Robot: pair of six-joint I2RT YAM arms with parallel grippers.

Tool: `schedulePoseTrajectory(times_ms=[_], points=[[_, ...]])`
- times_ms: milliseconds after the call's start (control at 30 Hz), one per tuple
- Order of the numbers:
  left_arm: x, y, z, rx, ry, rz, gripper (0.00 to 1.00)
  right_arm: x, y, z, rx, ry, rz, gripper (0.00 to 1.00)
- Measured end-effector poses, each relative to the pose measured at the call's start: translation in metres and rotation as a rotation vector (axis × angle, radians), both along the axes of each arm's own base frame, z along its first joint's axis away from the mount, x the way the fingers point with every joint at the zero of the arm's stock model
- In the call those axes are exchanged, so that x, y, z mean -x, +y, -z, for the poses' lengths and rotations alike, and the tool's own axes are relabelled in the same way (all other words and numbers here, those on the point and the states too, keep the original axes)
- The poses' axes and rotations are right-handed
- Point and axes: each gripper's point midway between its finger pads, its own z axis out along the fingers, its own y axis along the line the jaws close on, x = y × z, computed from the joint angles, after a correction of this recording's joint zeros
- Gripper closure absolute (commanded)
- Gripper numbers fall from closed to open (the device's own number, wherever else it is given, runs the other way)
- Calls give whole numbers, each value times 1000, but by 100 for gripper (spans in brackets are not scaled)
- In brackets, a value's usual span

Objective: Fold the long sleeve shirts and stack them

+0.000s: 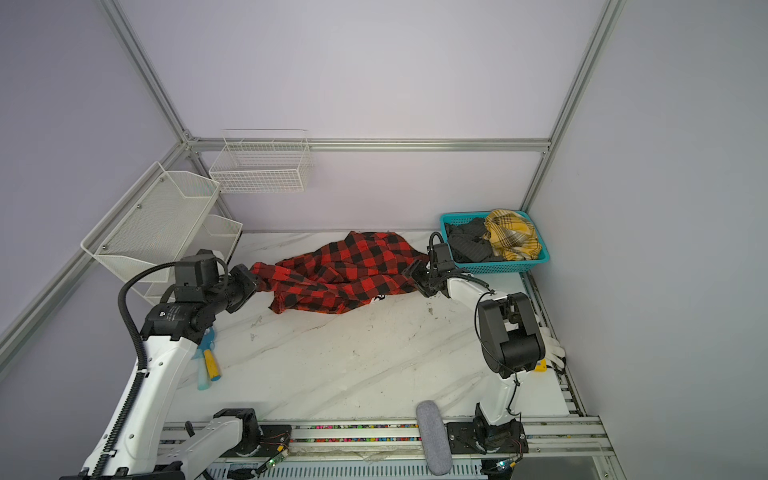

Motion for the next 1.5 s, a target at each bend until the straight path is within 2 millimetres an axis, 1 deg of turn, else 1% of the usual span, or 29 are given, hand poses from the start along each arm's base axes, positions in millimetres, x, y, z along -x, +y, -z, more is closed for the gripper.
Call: schedulePoseTrajectory(times_ms=[67,100,167,233,300,333,400,433,500,600,667,800,833,867,900,933,1000,1100,1167,1233,1300,1367,1433,1500], points=[[-9,-4,-25,5,-41,17,100,0,2,-1,-14,4,0,29],[-14,-8,-42,7,-77,30,100,1,3,-1,-24,5,-3,28],[-20,-21,-75,2,-159,80,100,1,7,-4,-50,1,-13,28],[-19,-40,-108,5,-252,146,100,-2,12,-6,-81,-5,-25,27],[-14,-55,-131,13,-331,209,100,-5,15,-4,-100,0,-31,28],[-11,-60,-138,16,-359,228,100,-9,15,-2,-108,5,-29,27],[-8,-63,-146,18,-392,245,100,-13,17,2,-118,16,-28,28],[-7,-63,-149,17,-404,248,100,-15,16,4,-122,22,-24,31],[-7,-64,-153,19,-419,256,100,-18,15,4,-131,29,-13,38],[-6,-67,-159,27,-443,271,100,-22,12,1,-141,26,-1,59],[-6,-68,-164,30,-465,279,100,-26,10,-1,-148,24,4,61],[-3,-72,-174,37,-505,299,100,-27,11,6,-153,40,0,59],[-3,-72,-176,39,-512,304,100,-26,12,8,-153,44,-1,61],[-3,-73,-177,41,-516,308,100,-26,12,9,-154,46,-3,65],[-2,-74,-179,45,-522,312,100,-26,12,9,-156,49,-5,72],[-2,-75,-180,50,-529,314,100,-25,13,9,-159,49,-9,85],[-2,-75,-183,54,-539,318,100,-24,14,9,-156,48,-21,100],[-6,-79,-185,71,-546,332,100,-20,13,10,-140,55,-33,100],[-14,-83,-182,84,-541,345,100,-14,10,6,-119,51,-38,100],[-28,-91,-175,93,-519,362,100,-2,3,0,-86,36,-42,100],[-45,-103,-166,101,-488,389,100,18,-7,-7,-49,23,-42,100],[-64,-124,-157,110,-455,428,100,41,-17,-9,-13,17,-45,100],[-82,-149,-146,115,-425,473,100,66,-27,-5,23,28,-45,100],[-102,-181,-134,116,-401,523,100,91,-37,5,52,58,-42,100]])
